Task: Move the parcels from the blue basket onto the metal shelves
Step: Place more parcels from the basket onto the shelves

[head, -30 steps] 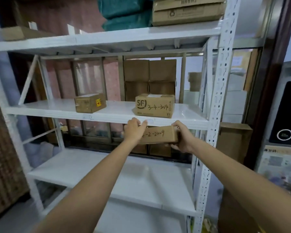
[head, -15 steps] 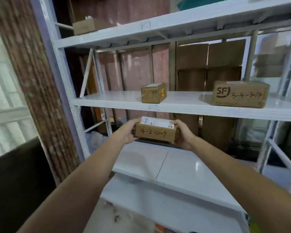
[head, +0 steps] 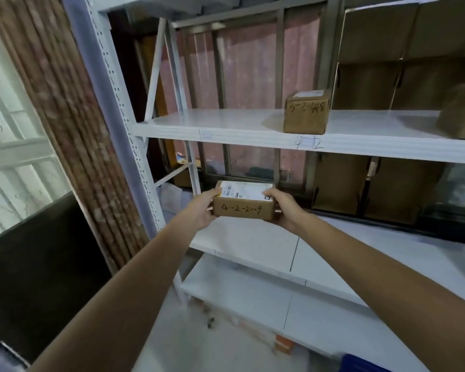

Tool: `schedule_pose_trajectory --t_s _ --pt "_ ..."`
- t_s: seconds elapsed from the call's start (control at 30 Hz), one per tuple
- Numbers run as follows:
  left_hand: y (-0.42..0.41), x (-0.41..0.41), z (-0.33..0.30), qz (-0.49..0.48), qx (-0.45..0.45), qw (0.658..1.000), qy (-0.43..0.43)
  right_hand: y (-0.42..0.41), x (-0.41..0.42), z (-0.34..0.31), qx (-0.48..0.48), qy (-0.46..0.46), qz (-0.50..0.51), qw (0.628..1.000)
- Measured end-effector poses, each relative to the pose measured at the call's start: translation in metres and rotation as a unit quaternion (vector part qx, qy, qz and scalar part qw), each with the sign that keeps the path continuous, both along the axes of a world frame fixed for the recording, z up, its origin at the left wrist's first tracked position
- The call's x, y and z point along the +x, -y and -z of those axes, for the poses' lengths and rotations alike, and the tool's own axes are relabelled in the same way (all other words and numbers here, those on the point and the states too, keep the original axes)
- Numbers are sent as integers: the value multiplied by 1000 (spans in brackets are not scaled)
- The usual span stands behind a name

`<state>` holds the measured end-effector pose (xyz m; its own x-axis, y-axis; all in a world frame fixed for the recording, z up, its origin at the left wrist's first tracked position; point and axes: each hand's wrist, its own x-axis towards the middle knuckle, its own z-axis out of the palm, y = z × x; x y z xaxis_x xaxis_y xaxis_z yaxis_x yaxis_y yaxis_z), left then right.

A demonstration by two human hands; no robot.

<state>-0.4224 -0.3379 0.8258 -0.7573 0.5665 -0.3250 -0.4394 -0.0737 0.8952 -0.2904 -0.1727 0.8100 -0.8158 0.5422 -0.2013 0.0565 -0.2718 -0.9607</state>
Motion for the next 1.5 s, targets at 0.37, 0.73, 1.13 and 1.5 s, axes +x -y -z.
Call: schedule_pose_trajectory --t_s 0.37,0.73,1.13,1.5 --pt "-34 -159 104 -32 -162 985 -46 -31 -158 120 15 90 39 995" --pt "-82 -271 220 78 -210 975 7 -48 -250 228 114 252 116 954" --pt "-118 -366 335 163 -254 953 40 -53 -329 336 59 358 134 922" --pt "-119 -376 382 187 -268 944 43 -51 -342 364 82 378 108 916"
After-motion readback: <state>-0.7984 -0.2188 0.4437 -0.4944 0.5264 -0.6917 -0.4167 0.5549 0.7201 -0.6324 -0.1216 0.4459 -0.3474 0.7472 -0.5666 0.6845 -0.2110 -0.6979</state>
